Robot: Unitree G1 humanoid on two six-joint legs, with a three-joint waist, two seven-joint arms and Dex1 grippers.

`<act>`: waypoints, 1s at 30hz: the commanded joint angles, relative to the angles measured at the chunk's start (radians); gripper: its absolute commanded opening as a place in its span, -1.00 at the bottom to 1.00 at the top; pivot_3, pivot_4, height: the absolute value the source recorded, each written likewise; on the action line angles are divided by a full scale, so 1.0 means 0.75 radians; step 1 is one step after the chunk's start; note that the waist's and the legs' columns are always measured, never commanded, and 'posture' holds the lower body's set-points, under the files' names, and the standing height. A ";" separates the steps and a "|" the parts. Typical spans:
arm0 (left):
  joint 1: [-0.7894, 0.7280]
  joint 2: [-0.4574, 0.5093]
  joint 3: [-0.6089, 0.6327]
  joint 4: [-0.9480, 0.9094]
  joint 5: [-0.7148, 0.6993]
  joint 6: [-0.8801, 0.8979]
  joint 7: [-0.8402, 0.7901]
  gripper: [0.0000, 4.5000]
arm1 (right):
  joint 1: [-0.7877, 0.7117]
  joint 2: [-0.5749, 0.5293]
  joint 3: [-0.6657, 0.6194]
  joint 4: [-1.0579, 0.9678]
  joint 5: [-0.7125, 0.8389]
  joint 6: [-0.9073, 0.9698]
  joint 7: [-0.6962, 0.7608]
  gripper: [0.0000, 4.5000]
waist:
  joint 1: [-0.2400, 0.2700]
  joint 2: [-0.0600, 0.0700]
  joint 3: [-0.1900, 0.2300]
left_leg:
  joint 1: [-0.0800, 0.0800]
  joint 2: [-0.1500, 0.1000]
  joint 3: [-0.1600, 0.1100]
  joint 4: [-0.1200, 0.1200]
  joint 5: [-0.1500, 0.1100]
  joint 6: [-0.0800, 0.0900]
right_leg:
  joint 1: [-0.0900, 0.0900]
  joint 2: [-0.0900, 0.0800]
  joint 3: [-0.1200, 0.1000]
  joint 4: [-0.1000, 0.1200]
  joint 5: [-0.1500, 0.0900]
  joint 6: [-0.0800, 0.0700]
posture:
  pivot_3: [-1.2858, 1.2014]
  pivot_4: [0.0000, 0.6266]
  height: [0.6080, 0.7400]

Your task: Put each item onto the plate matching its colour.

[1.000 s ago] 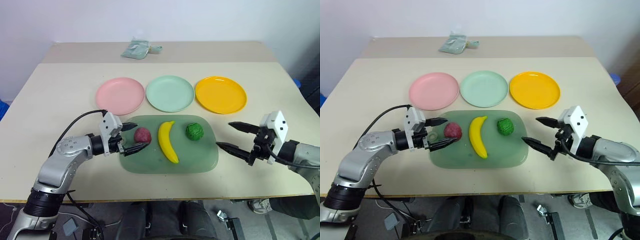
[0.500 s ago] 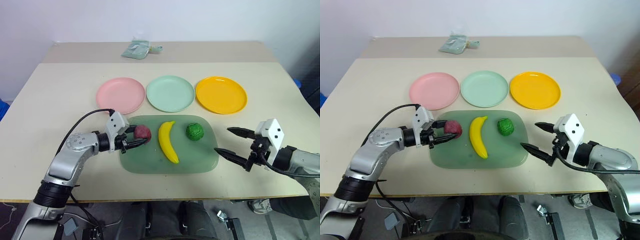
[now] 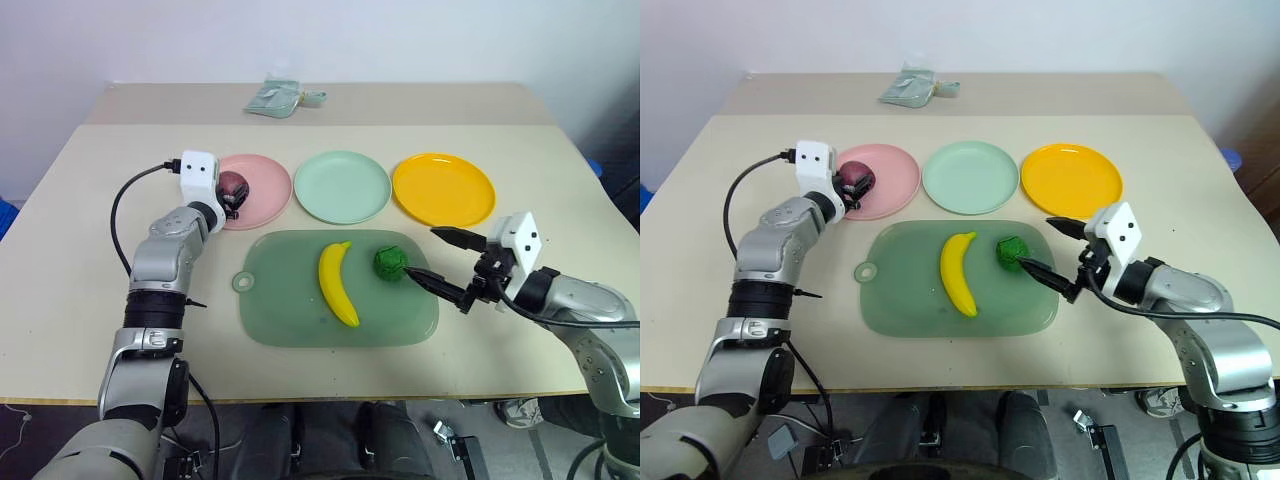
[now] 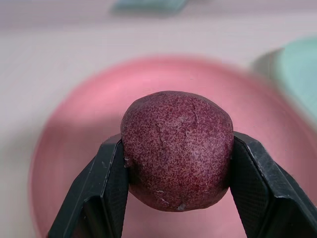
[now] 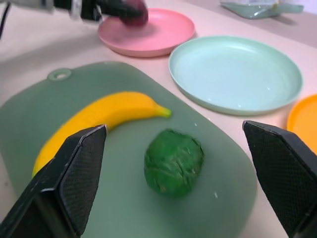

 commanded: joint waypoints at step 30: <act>0.958 0.461 0.143 -1.035 -0.304 -0.286 -0.803 0.98 | -0.564 0.364 0.584 -0.066 -0.134 0.853 -0.509 1.00 | -0.004 0.001 -0.001 | -0.001 0.000 -0.002 0.000 0.000 -0.002 | -0.005 -0.005 0.001 0.000 0.000 -0.002 | 0.03 -0.52 1.00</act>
